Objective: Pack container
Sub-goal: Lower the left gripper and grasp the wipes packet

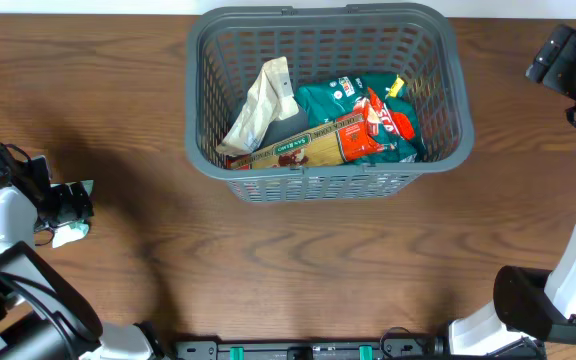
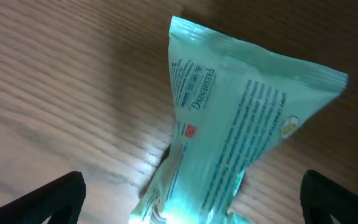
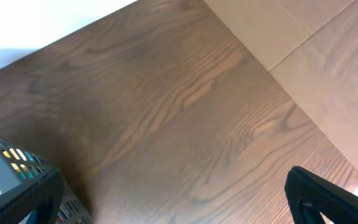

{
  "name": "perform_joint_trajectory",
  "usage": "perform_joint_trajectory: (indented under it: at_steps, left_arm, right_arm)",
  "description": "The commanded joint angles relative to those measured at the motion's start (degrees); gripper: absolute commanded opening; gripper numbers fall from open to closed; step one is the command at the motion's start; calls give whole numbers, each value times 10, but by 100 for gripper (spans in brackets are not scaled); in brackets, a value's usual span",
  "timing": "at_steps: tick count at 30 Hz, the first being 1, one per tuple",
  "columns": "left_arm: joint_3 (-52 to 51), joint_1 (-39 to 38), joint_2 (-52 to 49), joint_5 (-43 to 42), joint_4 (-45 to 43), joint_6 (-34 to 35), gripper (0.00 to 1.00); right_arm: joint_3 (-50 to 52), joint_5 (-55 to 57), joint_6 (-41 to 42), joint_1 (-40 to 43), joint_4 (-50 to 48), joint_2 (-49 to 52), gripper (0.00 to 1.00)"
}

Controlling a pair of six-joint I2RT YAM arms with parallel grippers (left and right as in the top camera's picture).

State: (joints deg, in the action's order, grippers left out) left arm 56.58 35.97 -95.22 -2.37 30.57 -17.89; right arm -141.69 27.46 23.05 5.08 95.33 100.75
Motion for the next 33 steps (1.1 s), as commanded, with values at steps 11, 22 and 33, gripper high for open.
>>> perform_joint_trajectory:
  at_steps: [11, 22, 33]
  left_arm:
    - [0, 3, -73, -28, -20, 6, 99]
    - [0, 3, -75, -32, -48, 6, 86]
    - [0, 3, -73, -30, -37, 26, 6]
  right_arm:
    - [-5, 6, 7, 2, 1, -3, 99]
    - [-5, 6, 7, 2, 1, -3, 99]
    - [-5, 6, 7, 2, 1, -3, 99]
